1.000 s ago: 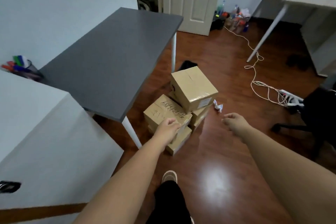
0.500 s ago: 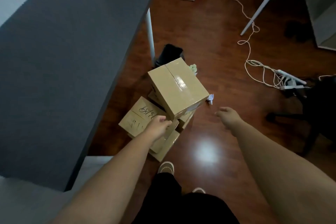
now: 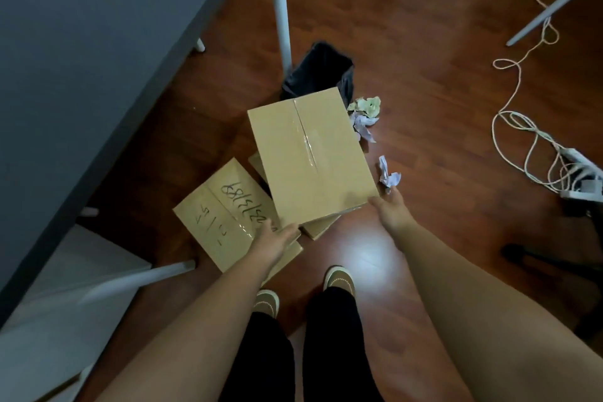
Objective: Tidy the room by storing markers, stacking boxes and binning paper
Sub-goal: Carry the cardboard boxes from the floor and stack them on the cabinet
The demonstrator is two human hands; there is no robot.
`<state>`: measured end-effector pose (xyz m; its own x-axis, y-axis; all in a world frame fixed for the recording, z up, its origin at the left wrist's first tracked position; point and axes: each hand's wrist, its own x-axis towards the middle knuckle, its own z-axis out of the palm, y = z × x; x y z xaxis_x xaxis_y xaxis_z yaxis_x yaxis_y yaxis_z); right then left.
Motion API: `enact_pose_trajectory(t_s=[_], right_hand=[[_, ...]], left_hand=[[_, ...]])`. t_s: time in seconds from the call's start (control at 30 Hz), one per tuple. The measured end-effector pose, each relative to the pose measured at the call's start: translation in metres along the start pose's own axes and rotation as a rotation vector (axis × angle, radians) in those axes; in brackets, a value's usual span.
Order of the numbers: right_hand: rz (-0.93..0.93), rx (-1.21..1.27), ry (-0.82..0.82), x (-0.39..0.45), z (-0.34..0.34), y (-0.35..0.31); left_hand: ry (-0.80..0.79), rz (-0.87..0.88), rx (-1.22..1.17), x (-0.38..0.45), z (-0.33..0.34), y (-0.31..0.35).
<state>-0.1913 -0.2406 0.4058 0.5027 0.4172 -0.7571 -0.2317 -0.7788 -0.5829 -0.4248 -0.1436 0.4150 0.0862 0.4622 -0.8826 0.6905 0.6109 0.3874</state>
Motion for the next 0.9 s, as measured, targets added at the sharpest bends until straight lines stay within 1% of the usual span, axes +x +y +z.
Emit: enact_pose_trajectory(t_s=[0.17,0.23,0.27,0.33,0.4,0.43,0.5,0.57,0.7,0.77,0.83,0.9], right_hand=[[0.029,0.039,-0.047,0.04,0.013,-0.005],[-0.013,0.027,-0.014,0.041,0.016,-0.01],[-0.037,0.075,0.012,0.039,0.014,-0.014],[-0.057,0.214,0.033,0.034,0.008,-0.025],[-0.07,0.321,0.031,0.027,0.0,-0.042],[-0.07,0.366,0.024,0.021,-0.004,-0.051],[-0.066,0.421,-0.028,0.007,-0.01,-0.07],[-0.064,0.441,-0.071,-0.014,-0.013,-0.086],[-0.146,0.437,-0.024,-0.058,-0.017,-0.11],[-0.219,0.422,0.01,-0.081,-0.021,-0.127],[-0.295,0.334,0.048,-0.105,-0.025,-0.147],[-0.32,0.232,0.094,-0.128,-0.032,-0.169]], left_hand=[[0.175,0.011,-0.407,0.023,0.053,0.017],[0.254,-0.011,-0.554,0.017,0.06,0.031],[0.3,-0.008,-0.589,0.014,0.059,0.038],[0.375,0.014,-0.551,0.005,0.05,0.05],[0.452,0.036,-0.421,-0.003,0.03,0.061],[0.486,0.049,-0.375,-0.007,0.019,0.068],[0.53,0.083,-0.361,-0.017,-0.002,0.08],[0.548,0.1,-0.423,-0.035,-0.014,0.089],[0.515,0.116,-0.601,-0.081,-0.023,0.091],[0.482,0.111,-0.673,-0.105,-0.024,0.09],[0.464,0.148,-0.749,-0.129,-0.024,0.092],[0.473,0.223,-0.797,-0.155,-0.025,0.101]])
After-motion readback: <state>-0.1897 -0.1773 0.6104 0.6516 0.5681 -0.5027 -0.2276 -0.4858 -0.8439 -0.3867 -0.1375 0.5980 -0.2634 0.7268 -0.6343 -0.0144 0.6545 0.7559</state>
